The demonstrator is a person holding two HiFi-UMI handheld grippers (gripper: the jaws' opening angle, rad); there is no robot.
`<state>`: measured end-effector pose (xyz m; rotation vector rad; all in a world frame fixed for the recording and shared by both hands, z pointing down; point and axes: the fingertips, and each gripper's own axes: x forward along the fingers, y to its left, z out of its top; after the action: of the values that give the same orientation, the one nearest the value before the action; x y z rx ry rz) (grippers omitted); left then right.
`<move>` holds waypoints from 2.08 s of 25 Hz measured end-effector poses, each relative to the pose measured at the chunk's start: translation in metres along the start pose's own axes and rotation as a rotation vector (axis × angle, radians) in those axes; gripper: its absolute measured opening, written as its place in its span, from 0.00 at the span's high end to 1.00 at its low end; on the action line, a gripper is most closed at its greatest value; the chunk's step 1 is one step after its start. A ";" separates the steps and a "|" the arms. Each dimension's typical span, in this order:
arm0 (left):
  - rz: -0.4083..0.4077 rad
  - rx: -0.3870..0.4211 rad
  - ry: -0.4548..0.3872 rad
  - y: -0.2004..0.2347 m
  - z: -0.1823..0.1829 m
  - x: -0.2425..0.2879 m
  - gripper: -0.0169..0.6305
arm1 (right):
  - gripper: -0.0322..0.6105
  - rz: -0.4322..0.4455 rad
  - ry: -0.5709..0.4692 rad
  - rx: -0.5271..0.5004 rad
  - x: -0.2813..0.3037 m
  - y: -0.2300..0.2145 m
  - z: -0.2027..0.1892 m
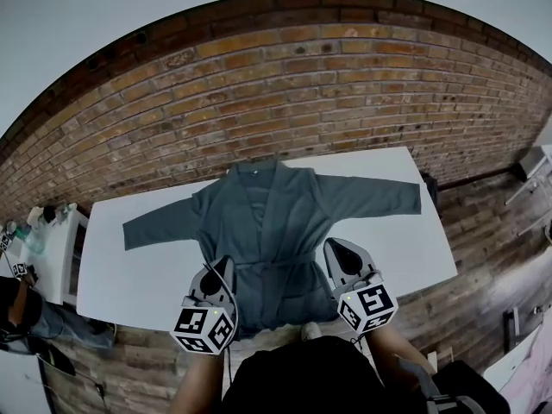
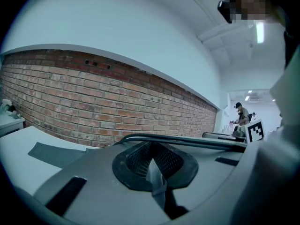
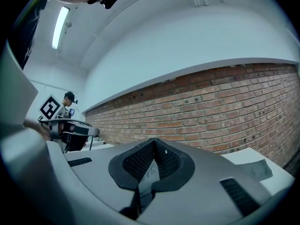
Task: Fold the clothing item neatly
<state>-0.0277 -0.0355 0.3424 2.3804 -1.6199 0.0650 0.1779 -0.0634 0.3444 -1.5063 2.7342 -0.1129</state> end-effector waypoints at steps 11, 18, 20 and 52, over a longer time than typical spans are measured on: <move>-0.065 -0.009 0.042 -0.002 -0.006 0.057 0.99 | 0.96 -0.153 0.043 0.079 0.014 -0.077 -0.023; -0.115 -0.006 0.057 0.006 -0.006 0.074 0.99 | 0.96 -0.347 0.084 0.242 -0.013 -0.139 -0.054; -0.121 -0.007 0.064 0.009 -0.008 0.076 0.99 | 0.96 -0.417 0.085 0.321 -0.025 -0.160 -0.065; -0.073 0.030 0.226 -0.023 -0.061 0.096 0.99 | 0.73 -0.703 0.651 0.360 -0.086 -0.426 -0.226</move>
<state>0.0362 -0.0998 0.4144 2.3532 -1.4374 0.3338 0.5724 -0.2052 0.5985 -2.5274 2.1510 -1.2080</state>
